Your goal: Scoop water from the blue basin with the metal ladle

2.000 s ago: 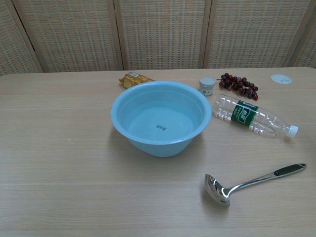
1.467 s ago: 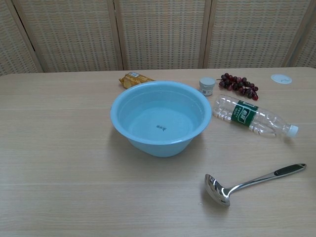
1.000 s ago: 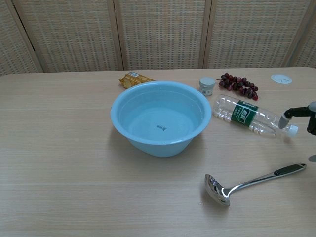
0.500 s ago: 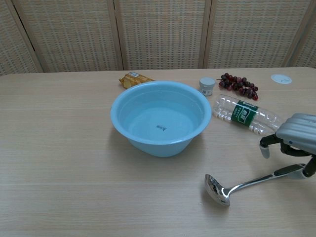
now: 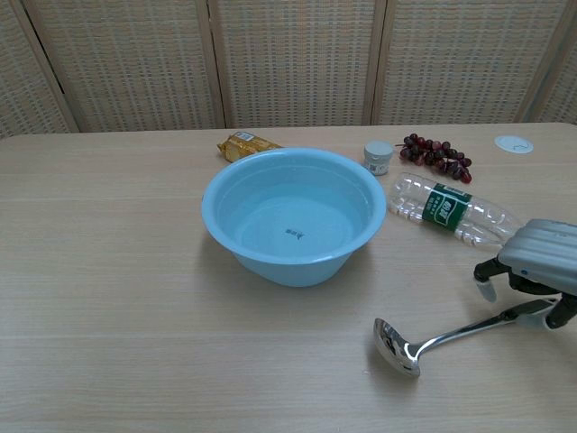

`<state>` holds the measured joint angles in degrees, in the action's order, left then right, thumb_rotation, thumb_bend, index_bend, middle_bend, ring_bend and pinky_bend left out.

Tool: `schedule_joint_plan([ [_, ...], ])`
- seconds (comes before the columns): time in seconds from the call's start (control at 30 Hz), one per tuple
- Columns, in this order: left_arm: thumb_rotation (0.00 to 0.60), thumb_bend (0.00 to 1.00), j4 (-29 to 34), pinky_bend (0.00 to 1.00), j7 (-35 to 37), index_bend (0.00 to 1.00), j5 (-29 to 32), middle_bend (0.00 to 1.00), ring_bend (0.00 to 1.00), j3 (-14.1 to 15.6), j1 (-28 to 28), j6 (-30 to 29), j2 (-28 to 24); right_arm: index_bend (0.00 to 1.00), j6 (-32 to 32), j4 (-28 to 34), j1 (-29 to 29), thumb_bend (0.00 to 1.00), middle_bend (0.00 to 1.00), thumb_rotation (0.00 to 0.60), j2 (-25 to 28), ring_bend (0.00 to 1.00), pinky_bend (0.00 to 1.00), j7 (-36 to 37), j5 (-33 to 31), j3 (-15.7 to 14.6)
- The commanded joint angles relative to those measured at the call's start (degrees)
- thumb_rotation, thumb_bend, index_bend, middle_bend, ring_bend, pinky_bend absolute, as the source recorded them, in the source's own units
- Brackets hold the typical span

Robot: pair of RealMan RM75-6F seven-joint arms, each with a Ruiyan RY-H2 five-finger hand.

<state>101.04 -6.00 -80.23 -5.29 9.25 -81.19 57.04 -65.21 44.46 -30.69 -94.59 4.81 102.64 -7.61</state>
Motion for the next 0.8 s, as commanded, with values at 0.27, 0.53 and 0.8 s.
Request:
schedule_joint_plan([
  [0.27, 0.6, 0.0, -0.1, 0.0, 0.0, 0.0, 0.1, 0.0, 0.0, 0.0, 0.1, 0.2, 0.0, 0.48, 1.5, -0.3, -0.5, 0.28, 0.97, 0.6, -0.6, 0.93, 1.0, -0.1, -0.6, -0.9],
  [0.53, 0.6, 0.0, -0.1, 0.0, 0.2, 0.0, 0.1, 0.0, 0.0, 0.1, 0.0, 0.1, -0.1, 0.48, 5.0, 1.2, -1.1, 0.28, 0.97, 0.6, 0.2, 0.93, 1.0, -0.8, -2.7, -0.6],
  [0.8, 0.6, 0.0, -0.2, 0.0, 0.4, 0.0, 0.1, 0.0, 0.0, 0.1, 0.0, 0.2, -0.1, 0.48, 8.1, 4.2, -2.2, 0.32, 0.97, 0.6, 1.7, 0.93, 1.0, -1.9, -4.1, -0.5],
])
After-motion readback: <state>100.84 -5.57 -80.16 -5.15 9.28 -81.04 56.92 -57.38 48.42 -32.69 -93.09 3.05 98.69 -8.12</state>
